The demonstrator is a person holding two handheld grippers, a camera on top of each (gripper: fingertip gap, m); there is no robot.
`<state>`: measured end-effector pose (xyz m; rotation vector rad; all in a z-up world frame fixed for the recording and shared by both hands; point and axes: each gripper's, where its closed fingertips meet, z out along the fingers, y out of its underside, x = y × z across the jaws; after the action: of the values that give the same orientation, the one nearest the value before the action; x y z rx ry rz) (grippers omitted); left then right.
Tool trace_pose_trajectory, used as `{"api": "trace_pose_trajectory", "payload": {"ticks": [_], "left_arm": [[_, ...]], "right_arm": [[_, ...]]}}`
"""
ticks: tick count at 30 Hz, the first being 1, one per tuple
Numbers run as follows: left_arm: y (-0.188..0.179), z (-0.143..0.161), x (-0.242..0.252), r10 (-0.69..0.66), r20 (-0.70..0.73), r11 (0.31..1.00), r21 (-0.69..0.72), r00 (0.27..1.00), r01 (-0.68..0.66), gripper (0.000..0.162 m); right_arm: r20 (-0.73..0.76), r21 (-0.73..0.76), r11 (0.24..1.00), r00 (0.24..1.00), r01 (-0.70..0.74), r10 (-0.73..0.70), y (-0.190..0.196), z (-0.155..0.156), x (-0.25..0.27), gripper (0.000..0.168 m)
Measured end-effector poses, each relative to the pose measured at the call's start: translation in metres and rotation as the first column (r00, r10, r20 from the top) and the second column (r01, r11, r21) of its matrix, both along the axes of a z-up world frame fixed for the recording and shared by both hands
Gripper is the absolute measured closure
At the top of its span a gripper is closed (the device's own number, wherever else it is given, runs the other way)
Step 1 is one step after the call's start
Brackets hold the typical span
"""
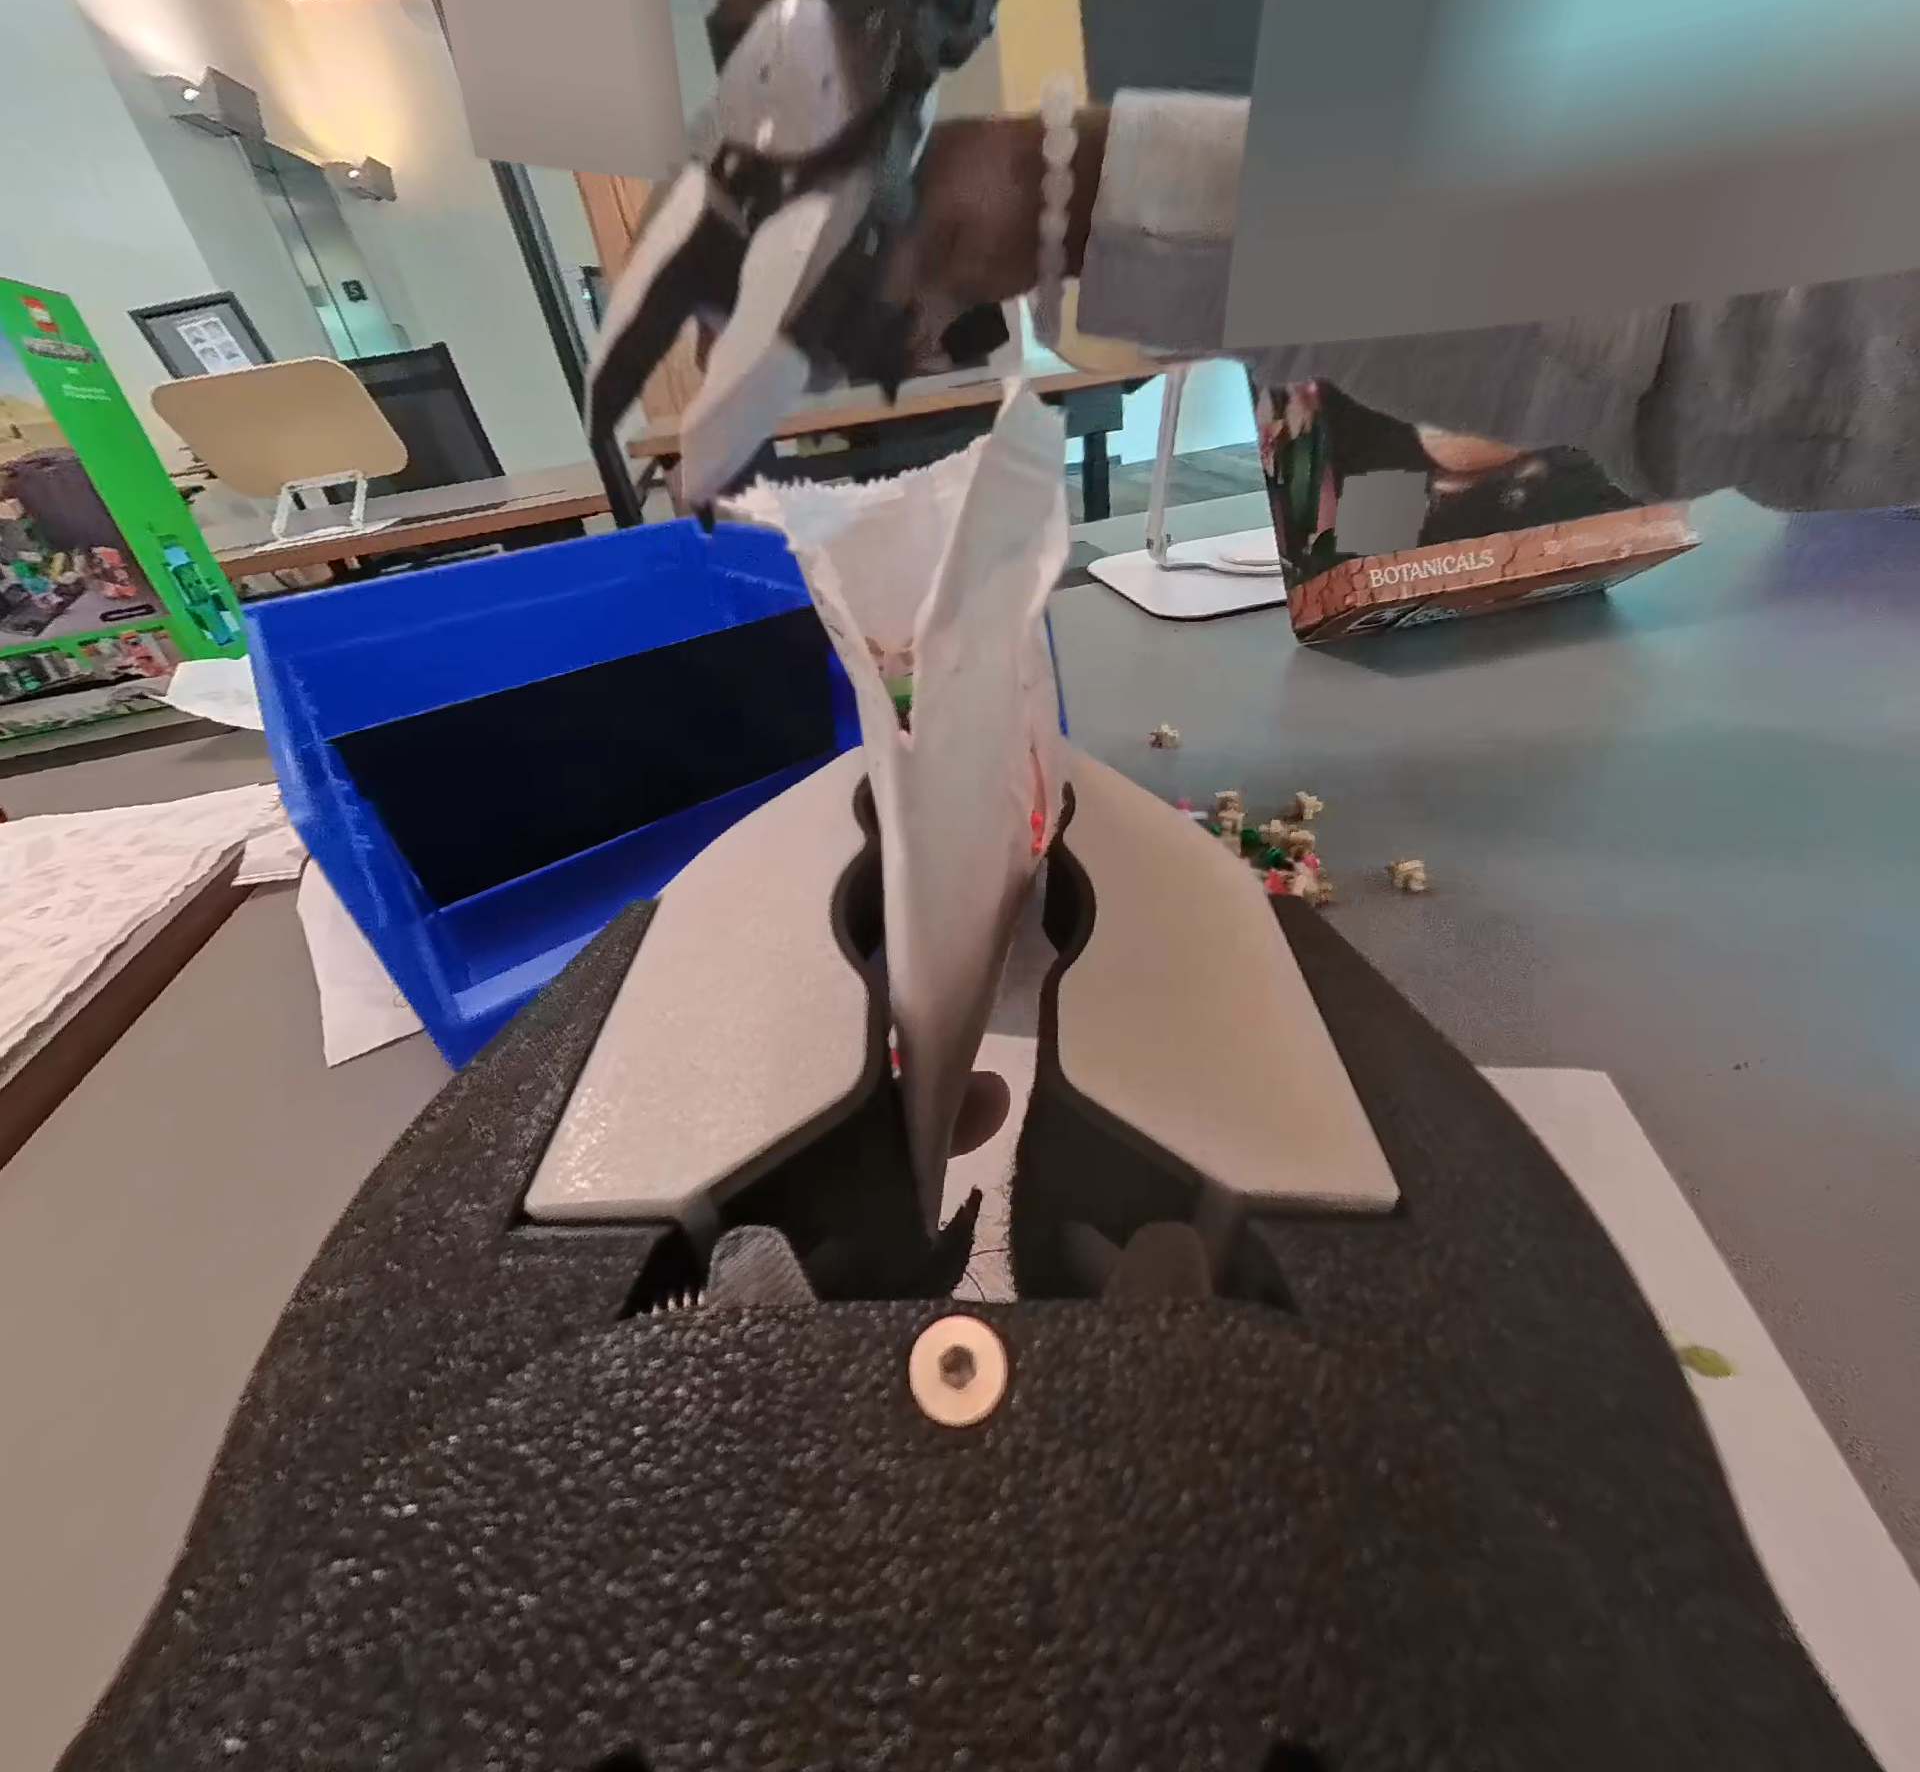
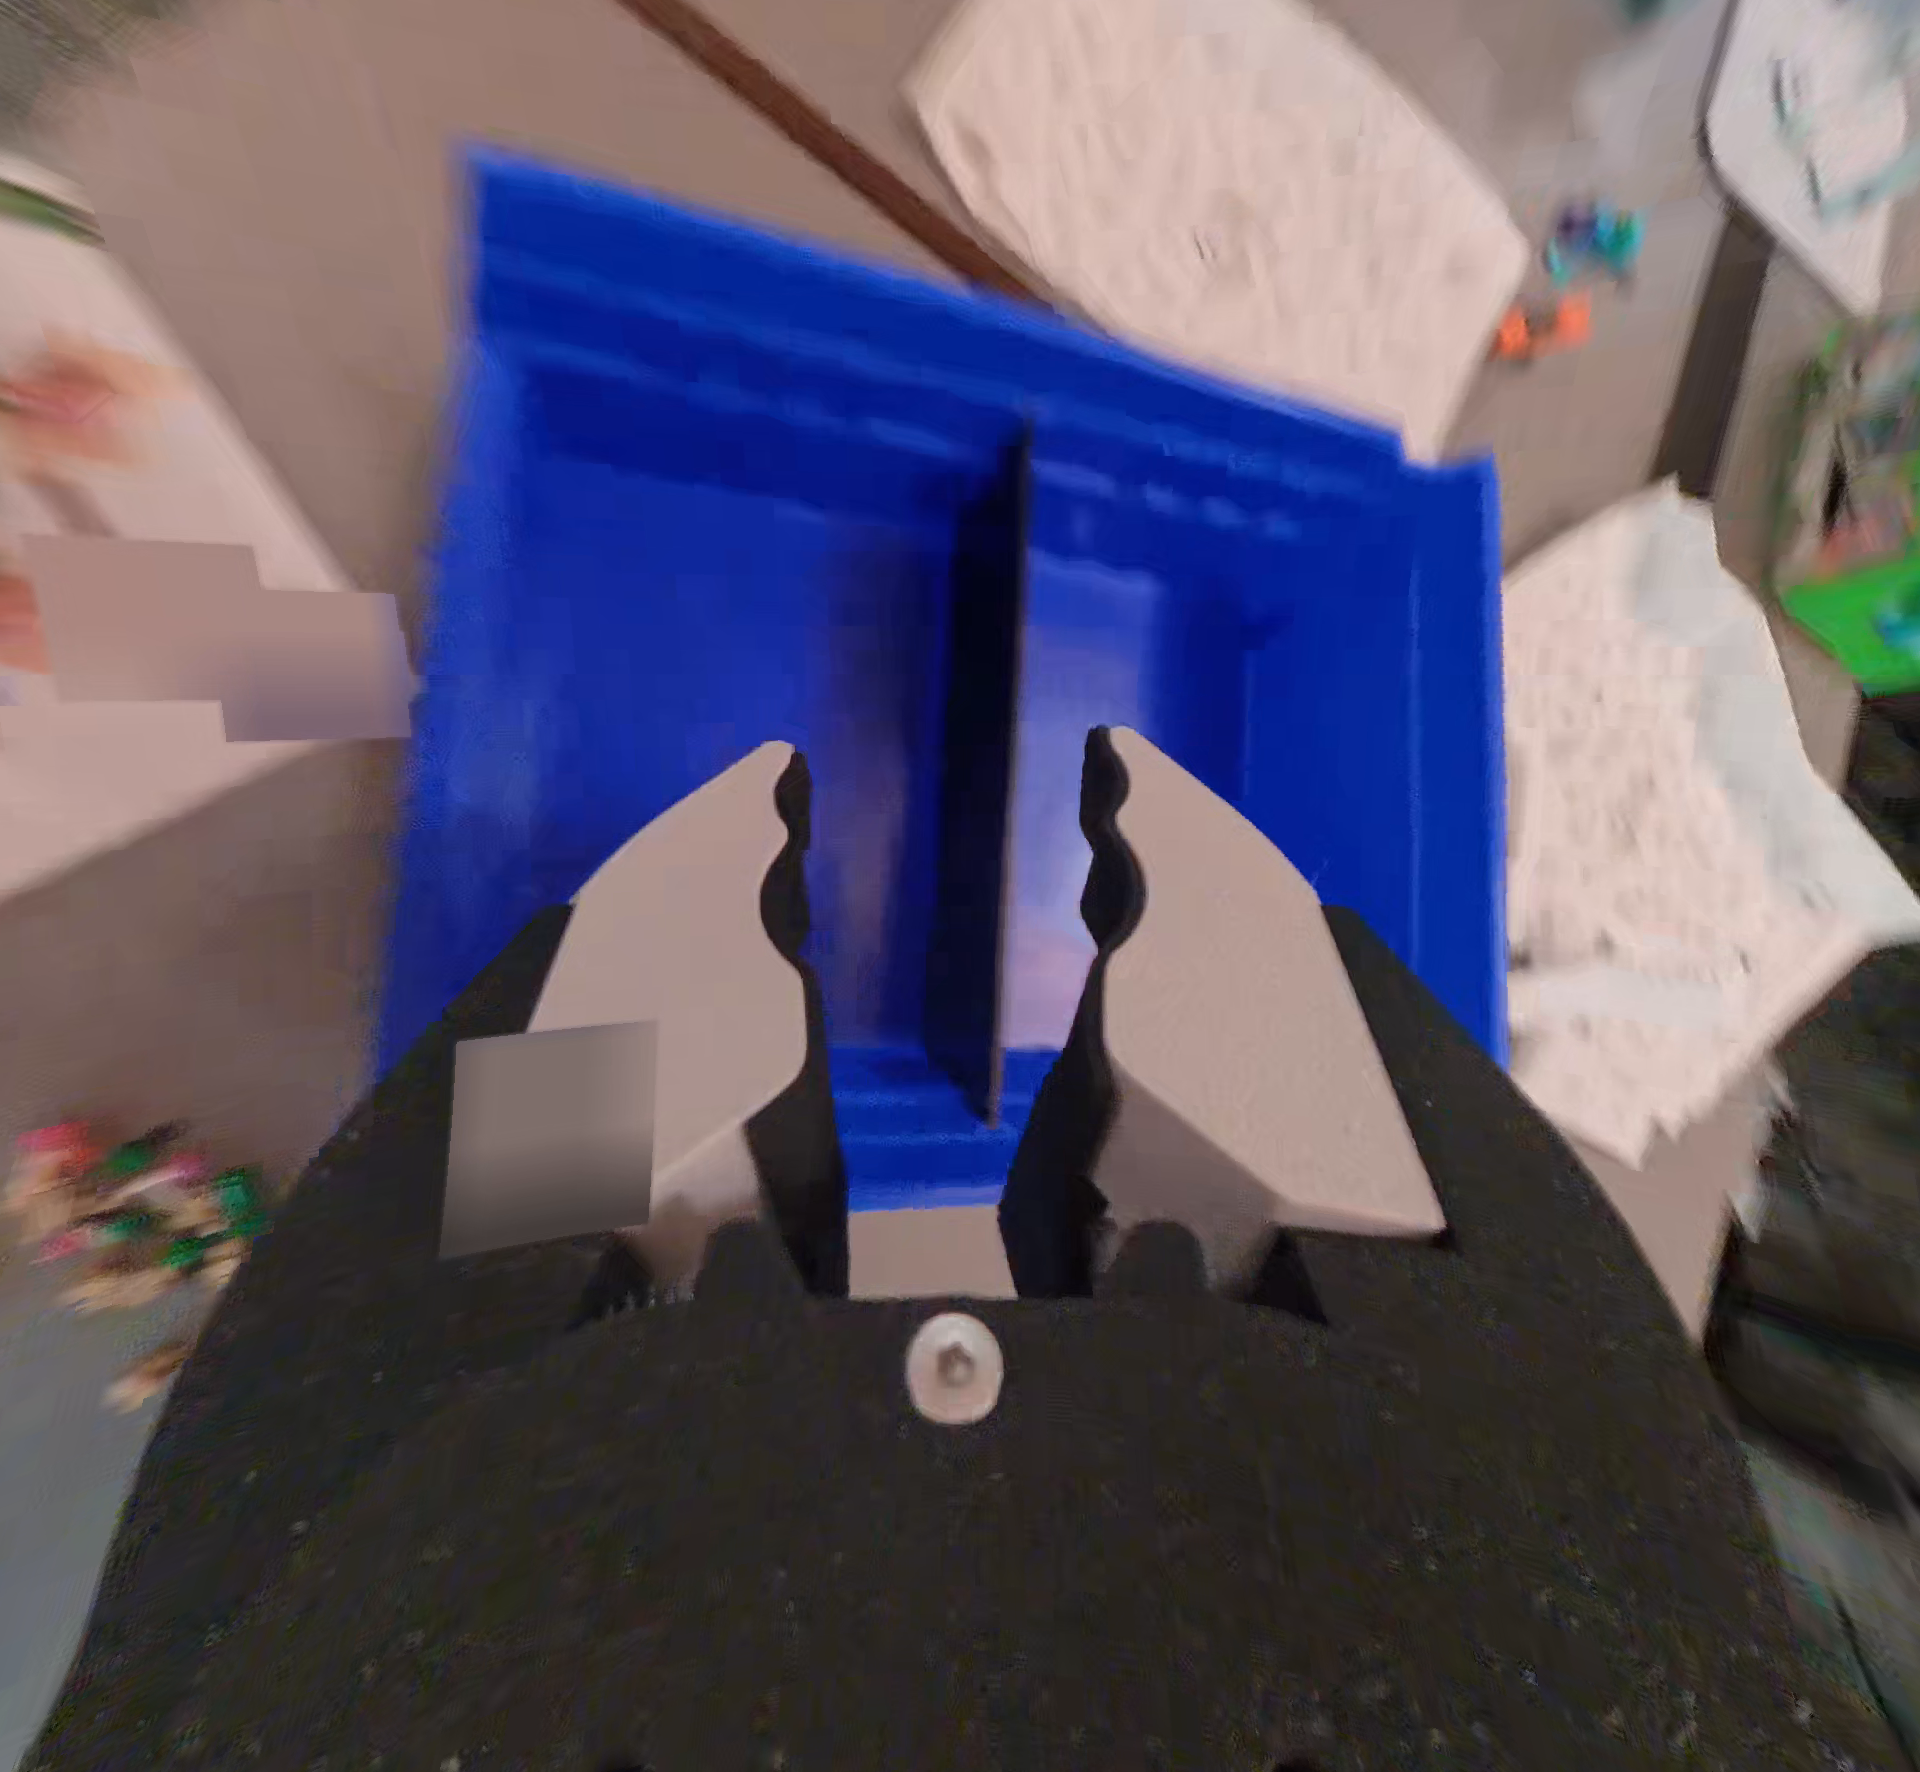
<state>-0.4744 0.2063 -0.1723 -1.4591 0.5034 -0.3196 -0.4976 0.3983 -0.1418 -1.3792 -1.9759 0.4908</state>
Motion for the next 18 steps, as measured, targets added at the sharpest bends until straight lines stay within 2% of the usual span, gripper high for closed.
{"api": "trace_pose_trajectory", "payload": {"ticks": [2, 4, 6, 9, 13, 18], "left_arm": [[0.002, 0.004, 0.004, -0.021, 0.006, 1.0, -0.002, 1.0, 0.021, 0.136], [0.004, 0.007, 0.009, -0.044, 0.016, 0.999, -0.005, 0.999, 0.044, 0.136], [0.005, 0.011, 0.014, -0.068, 0.034, 0.998, -0.012, 0.997, 0.068, 0.136], [0.006, 0.015, 0.021, -0.089, 0.051, 0.996, -0.019, 0.995, 0.09, 0.136], [0.004, 0.015, 0.03, -0.096, 0.038, 0.995, -0.024, 0.995, 0.097, 0.136], [0.0, 0.012, 0.039, -0.112, 0.033, 0.993, -0.033, 0.993, 0.113, 0.136]], "right_arm": [[-0.041, -0.099, 0.982, 0.987, -0.158, 0.155, -0.043, 0.027, 0.008, 0.114], [-0.022, -0.155, 0.952, 0.964, -0.265, 0.265, -0.081, 0.043, 0.02, 0.111], [0.055, -0.206, 0.911, 0.925, -0.358, 0.376, -0.117, 0.047, 0.034, 0.101], [0.212, -0.28, 0.865, 0.852, -0.417, 0.479, -0.159, 0.035, 0.049, 0.093], [0.384, -0.247, 0.863, 0.773, -0.441, 0.505, -0.177, 0.013, 0.049, 0.093], [0.449, -0.231, 0.848, 0.721, -0.477, 0.527, -0.187, -0.001, 0.037, 0.116]]}}
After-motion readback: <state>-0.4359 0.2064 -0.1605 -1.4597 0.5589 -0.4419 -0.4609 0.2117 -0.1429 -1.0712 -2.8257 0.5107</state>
